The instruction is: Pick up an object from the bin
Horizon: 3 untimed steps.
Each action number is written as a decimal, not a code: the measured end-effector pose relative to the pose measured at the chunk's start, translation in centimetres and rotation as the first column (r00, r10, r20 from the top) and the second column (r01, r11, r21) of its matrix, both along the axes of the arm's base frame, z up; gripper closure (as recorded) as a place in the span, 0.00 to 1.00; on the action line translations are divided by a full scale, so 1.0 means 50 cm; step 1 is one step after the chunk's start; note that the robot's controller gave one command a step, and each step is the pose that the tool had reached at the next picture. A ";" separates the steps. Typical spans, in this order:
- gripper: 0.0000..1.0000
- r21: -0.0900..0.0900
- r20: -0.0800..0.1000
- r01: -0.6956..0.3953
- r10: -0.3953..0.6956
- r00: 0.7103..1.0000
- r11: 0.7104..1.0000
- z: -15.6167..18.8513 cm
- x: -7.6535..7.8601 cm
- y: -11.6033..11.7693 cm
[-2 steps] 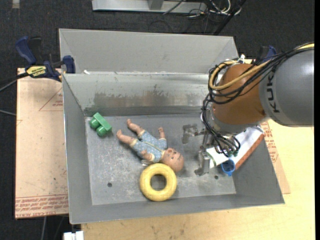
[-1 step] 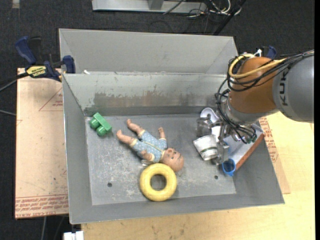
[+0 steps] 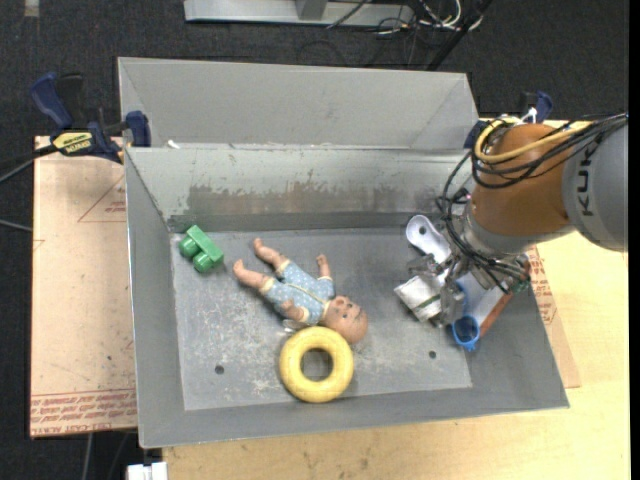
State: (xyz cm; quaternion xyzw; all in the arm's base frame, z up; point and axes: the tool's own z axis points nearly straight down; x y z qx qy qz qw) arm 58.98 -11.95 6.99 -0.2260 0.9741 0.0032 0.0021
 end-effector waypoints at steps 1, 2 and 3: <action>1.00 0.000 0.000 0.000 0.000 1.000 1.000 0.000 0.000 0.000; 1.00 0.001 -0.002 0.000 0.000 1.000 1.000 0.005 -0.002 0.001; 1.00 0.001 -0.002 0.000 0.000 1.000 1.000 0.036 -0.001 0.002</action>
Offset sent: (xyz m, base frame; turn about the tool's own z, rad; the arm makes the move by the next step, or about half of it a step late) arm 0.0000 0.0000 0.0412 0.0000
